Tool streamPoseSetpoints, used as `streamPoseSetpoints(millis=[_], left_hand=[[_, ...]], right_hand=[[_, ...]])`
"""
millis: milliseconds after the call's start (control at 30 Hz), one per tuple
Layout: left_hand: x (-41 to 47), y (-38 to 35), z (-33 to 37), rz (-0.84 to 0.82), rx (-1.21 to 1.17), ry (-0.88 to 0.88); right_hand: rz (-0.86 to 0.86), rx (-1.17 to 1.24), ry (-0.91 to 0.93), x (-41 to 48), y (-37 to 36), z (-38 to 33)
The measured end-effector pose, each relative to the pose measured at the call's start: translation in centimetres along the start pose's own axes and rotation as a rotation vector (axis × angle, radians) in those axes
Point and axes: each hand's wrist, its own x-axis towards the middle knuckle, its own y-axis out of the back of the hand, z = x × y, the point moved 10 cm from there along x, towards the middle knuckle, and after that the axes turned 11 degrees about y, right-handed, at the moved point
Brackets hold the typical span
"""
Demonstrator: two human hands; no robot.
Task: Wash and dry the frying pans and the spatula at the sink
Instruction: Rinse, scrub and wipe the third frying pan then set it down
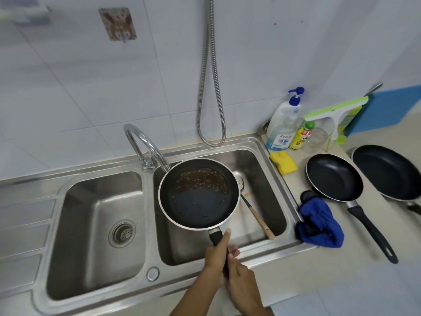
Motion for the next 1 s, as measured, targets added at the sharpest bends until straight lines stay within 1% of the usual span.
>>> streamPoseSetpoints(millis=[33, 67, 200, 300, 367, 433, 467, 500, 533, 567, 600, 633, 667, 700, 733, 767, 867, 900, 1000], left_hand=[[0.4, -0.7, -0.1, -0.037, -0.070, 0.026], [0.5, -1.0, 0.0, -0.033, -0.090, 0.027], [0.3, -1.1, 0.7, 0.104, -0.036, -0.061], [0.0, -1.3, 0.7, 0.156, -0.021, -0.116], [-0.1, -1.5, 0.7, 0.162, -0.039, -0.141], [-0.4, -1.6, 0.8, 0.167, -0.044, -0.169], [-0.6, -1.6, 0.9, 0.171, -0.042, -0.177], [-0.7, -1.6, 0.9, 0.176, -0.044, -0.184], [-0.8, -1.6, 0.9, 0.181, -0.042, -0.186], [-0.9, -1.6, 0.8, 0.188, -0.040, -0.183], [-1.0, -1.6, 0.7, 0.195, -0.036, -0.178], [-1.1, -1.6, 0.4, 0.204, -0.035, -0.172], [-1.2, -1.7, 0.2, 0.213, -0.034, -0.168], [-1.4, -1.8, 0.0, 0.223, -0.035, -0.163], [-1.5, -1.9, -0.1, 0.234, -0.037, -0.159], [-1.6, -2.0, -0.2, 0.243, -0.041, -0.157], [-1.9, -1.9, -0.5, 0.249, -0.062, -0.160], [-1.9, -1.7, -0.6, 0.243, -0.071, -0.155], [-1.7, -1.2, -0.9, 0.235, -0.064, -0.136]], right_hand=[[0.006, -0.006, -0.008, -0.1, 0.2, -0.1], [0.016, 0.005, -0.017, -0.2, 0.4, -0.1], [0.016, 0.058, -0.062, -0.5, 0.7, 0.7], [-0.032, 0.025, -0.014, -0.4, 1.2, 0.7], [-0.128, -0.015, 0.079, -0.4, 2.6, -0.4], [-0.321, -0.081, 0.178, 0.3, 4.6, -1.4], [-0.413, -0.146, 0.204, 1.1, 6.1, -1.6], [-0.458, -0.243, 0.223, 2.7, 8.3, -1.6], [-0.417, -0.379, 0.244, 5.1, 11.2, -1.5], [-0.295, -0.518, 0.281, 8.0, 14.7, -2.2], [-0.119, -0.650, 0.341, 11.1, 18.2, -3.3], [0.045, -0.713, 0.399, 13.9, 21.3, -4.7], [0.162, -0.720, 0.444, 16.5, 23.5, -5.9], [0.217, -0.731, 0.470, 19.0, 24.9, -6.9], [0.222, -0.771, 0.468, 21.6, 25.7, -7.2], [0.194, -0.825, 0.422, 24.0, 26.2, -7.0], [0.103, -0.898, 0.206, 28.9, 27.1, -4.0], [0.085, -0.903, 0.162, 29.6, 27.1, -3.0], [0.093, -0.897, 0.176, 30.4, 27.2, -2.0]])
